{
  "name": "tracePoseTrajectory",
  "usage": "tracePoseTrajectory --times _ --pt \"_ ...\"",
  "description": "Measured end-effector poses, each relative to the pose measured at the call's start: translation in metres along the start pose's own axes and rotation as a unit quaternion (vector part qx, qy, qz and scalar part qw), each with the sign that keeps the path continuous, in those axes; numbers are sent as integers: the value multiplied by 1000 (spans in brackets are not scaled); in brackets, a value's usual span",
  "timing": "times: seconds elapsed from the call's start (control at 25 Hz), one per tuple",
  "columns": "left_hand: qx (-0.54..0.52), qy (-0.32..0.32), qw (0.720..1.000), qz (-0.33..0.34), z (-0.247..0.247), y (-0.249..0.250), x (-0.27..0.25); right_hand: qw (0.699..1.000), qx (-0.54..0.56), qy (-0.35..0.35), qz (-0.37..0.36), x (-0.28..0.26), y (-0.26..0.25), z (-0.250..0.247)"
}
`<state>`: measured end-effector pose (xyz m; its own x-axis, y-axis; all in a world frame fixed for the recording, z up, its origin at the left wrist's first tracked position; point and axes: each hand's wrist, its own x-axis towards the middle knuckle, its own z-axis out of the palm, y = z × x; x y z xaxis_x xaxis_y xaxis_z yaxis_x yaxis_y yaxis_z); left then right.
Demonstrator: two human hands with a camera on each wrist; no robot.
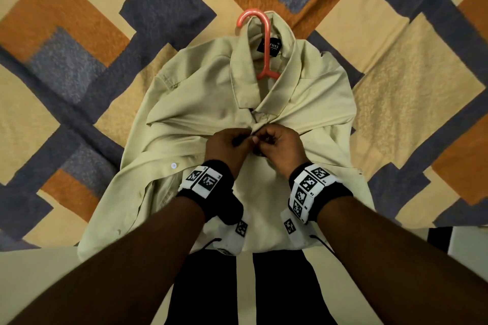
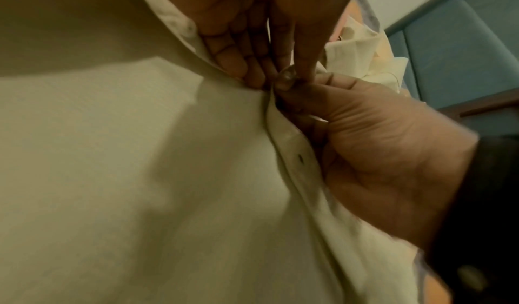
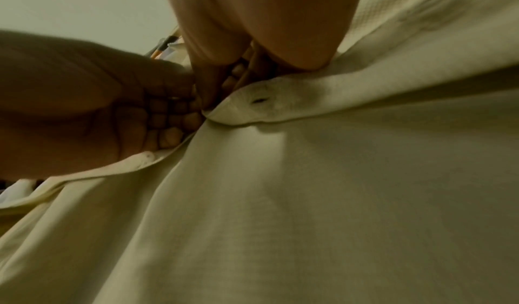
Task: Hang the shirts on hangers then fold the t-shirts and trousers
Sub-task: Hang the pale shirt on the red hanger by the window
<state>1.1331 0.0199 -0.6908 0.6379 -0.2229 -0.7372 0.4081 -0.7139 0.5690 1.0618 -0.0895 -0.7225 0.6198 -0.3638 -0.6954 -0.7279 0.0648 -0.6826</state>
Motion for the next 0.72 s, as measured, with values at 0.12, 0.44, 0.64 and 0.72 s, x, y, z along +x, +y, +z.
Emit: tracePoseTrajectory --times 0.12,0.44,0.64,0.72 --pt "-6 19 1000 -15 4 5 8 998 51 8 28 0 0 -2" --pt "72 28 997 2 4 5 10 997 -62 27 -22 -4 -3 1" --pt "117 34 990 64 6 -1 7 994 -91 49 -45 -9 -6 3" --pt "30 53 997 41 5 -3 9 990 -115 67 -55 -9 -6 8"
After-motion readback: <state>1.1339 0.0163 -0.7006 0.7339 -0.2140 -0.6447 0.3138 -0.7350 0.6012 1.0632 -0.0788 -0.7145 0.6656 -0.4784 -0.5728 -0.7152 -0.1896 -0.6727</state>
